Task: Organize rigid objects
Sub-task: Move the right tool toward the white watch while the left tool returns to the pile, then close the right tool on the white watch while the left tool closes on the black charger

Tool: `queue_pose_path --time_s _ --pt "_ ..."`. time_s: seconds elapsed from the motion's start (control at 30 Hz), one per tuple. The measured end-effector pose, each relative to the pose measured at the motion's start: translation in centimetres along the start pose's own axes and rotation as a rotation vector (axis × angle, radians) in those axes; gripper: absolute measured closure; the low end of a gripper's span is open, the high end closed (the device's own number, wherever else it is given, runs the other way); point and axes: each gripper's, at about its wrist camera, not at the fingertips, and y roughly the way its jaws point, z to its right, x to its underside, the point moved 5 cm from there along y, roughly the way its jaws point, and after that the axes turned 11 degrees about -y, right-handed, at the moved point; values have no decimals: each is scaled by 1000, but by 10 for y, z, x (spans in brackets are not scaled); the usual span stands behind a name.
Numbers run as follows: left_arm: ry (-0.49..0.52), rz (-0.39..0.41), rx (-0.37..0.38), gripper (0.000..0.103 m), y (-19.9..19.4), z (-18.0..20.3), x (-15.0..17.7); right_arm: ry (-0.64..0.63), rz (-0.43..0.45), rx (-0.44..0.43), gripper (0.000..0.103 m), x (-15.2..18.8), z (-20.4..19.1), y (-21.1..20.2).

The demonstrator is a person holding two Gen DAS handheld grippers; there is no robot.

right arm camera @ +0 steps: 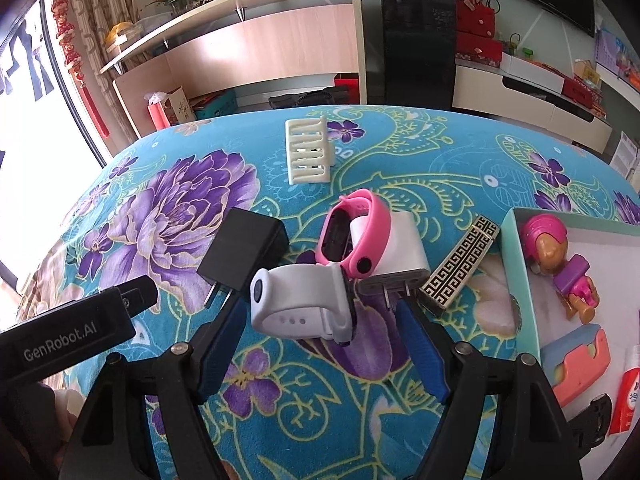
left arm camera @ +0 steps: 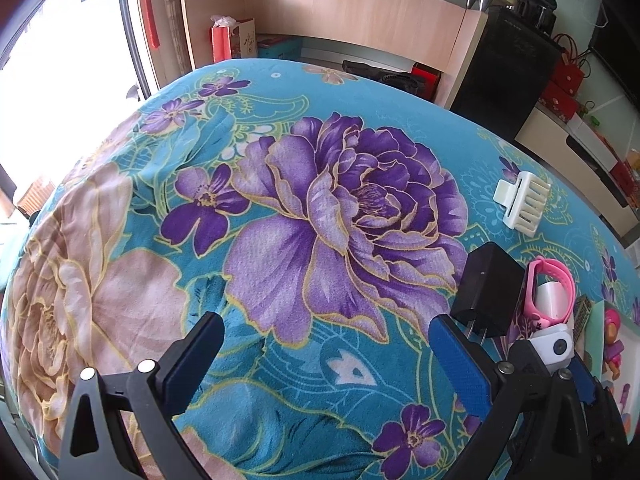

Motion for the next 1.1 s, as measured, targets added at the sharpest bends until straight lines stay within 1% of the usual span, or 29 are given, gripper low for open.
queue_pose_path --time_s 0.13,0.17,0.23,0.3,0.53,0.67,0.83,1.0,1.1 --pt "15 1 8 0 0 7 1 24 6 -25 36 -1 5 -2" --pt "19 2 11 0 0 9 1 25 7 -35 41 -1 4 -3" --pt "26 5 16 0 0 13 1 23 9 -47 45 -1 2 -4" --pt "32 5 20 0 0 16 1 27 12 -71 53 -2 1 -5" --pt "36 12 57 0 -3 23 1 52 17 -74 53 -2 7 -12" --pt "49 16 50 0 -3 26 1 72 35 -66 54 -4 17 -20" --pt "63 23 67 0 -3 33 1 109 52 -41 54 -5 34 -29" --pt "108 38 99 0 -2 50 3 129 73 11 54 -6 51 -40" --pt "140 44 105 0 1 61 6 146 75 28 54 -5 61 -44"
